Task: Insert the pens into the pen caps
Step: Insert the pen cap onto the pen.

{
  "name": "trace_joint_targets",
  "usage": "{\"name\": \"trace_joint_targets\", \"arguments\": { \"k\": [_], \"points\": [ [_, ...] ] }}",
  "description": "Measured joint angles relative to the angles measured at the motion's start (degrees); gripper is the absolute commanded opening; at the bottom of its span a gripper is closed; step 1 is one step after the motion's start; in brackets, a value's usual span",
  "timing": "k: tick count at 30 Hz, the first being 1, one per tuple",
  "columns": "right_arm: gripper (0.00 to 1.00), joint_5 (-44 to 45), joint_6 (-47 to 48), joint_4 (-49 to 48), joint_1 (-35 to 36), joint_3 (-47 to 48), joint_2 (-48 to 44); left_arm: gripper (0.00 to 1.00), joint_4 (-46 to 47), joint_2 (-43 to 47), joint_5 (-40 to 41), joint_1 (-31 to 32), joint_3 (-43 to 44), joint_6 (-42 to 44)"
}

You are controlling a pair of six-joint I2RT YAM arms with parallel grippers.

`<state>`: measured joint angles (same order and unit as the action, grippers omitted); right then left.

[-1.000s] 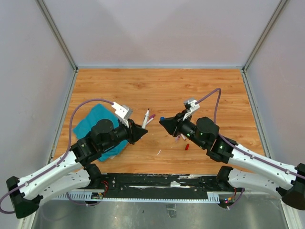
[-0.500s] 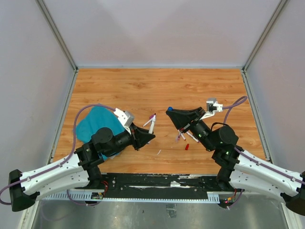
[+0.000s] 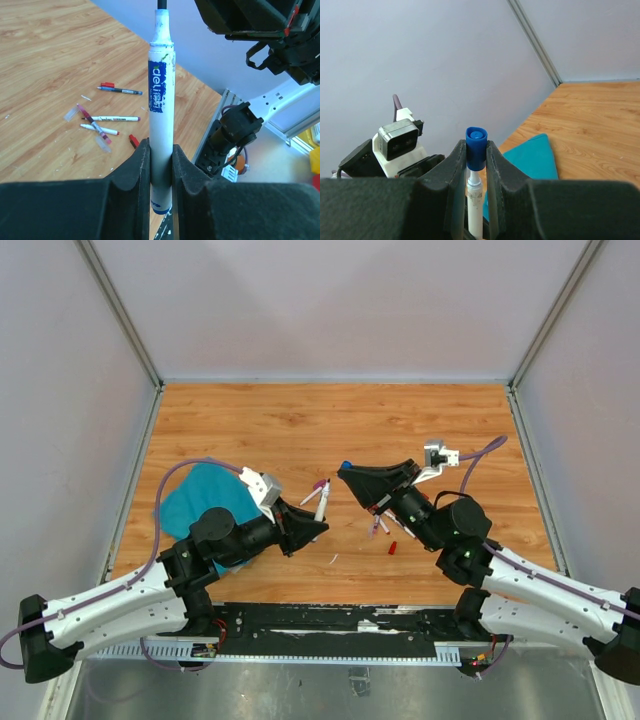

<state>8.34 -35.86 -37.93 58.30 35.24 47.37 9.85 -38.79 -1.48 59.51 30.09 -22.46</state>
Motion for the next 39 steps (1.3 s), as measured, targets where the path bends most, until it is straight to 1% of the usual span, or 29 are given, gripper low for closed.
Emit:
{"name": "trace_joint_targets", "arguments": {
  "k": [12, 39],
  "points": [
    [0.01, -2.8, -3.1, -0.7, 0.0, 2.0, 3.4, 0.0, 0.0, -1.1, -0.8, 0.1, 0.0, 0.6],
    [0.0, -2.9, -3.3, 5.2, 0.0, 2.7, 3.5, 0.01, 0.0, -1.0, -0.8, 0.1, 0.0, 1.2]
  ]
}}
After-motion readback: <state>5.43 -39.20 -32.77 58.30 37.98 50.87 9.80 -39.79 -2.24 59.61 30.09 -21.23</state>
